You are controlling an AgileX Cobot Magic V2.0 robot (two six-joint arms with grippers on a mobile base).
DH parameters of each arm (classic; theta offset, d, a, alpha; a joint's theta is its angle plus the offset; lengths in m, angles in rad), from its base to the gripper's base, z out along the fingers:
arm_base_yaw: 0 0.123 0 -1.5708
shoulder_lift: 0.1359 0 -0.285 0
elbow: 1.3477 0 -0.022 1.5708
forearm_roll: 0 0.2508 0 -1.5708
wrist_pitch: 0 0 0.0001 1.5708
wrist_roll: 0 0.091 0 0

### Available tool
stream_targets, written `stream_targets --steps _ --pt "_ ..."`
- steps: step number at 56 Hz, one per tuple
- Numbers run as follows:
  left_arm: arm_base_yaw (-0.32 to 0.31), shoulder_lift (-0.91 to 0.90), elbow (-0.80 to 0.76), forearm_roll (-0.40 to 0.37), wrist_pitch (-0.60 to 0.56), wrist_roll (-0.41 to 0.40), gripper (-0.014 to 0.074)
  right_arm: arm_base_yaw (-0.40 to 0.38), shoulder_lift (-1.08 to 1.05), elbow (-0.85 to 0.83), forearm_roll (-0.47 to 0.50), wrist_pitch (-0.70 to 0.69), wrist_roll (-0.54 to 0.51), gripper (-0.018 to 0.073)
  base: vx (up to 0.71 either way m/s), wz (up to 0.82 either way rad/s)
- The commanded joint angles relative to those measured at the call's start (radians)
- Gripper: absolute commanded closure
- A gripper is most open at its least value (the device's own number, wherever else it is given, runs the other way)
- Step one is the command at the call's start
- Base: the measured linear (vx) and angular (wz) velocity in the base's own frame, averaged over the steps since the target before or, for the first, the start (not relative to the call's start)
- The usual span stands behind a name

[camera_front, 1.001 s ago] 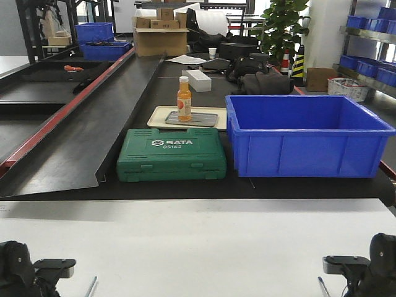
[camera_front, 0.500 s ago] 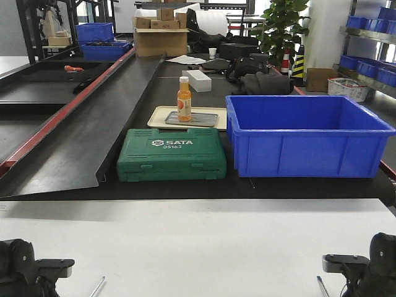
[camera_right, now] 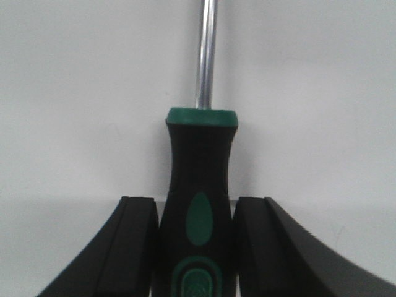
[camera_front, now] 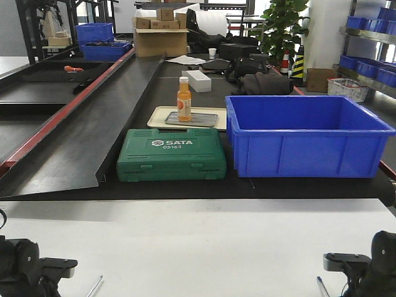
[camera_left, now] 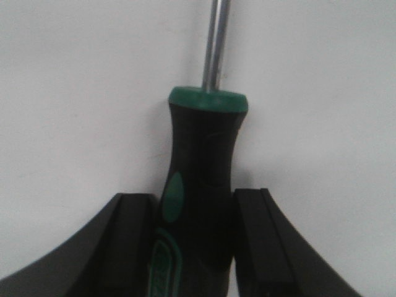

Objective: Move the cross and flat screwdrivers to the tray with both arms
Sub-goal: 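Close the left gripper around the green-handled cross screwdriver handle, then lift both screwdrivers upright off the table with both grippers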

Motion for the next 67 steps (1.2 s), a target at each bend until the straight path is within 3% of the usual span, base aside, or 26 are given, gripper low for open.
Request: stream_targets --steps 1,13,29,53,61,67 --pt "0.006 -0.036 0.019 0.046 -0.001 -0.005 0.0598 0.000 -0.104 -0.022 0.008 -0.001 -0.001 0.0567 0.00 0.00" --pt "0.006 -0.236 0.019 0.038 -0.032 0.001 0.0597 0.000 -0.308 -0.022 0.048 0.000 -0.002 0.0567 0.00 0.00" --pt "0.006 -0.638 0.038 0.031 -0.076 0.001 0.0596 0.000 -0.703 -0.022 0.121 -0.004 -0.067 0.0567 0.00 0.00" --pt "0.007 -1.279 0.279 0.011 -0.273 -0.001 0.0596 0.000 -1.095 -0.019 0.137 0.016 -0.093 0.0567 0.00 0.00" --pt "0.007 -1.383 0.312 0.012 -0.302 -0.001 0.0596 0.000 -1.156 0.009 0.146 -0.013 -0.096 0.0567 0.00 0.00" --pt "0.007 -1.395 0.313 0.012 -0.288 -0.001 0.0596 0.000 -1.228 0.131 0.182 -0.113 -0.119 0.0567 0.00 0.00"
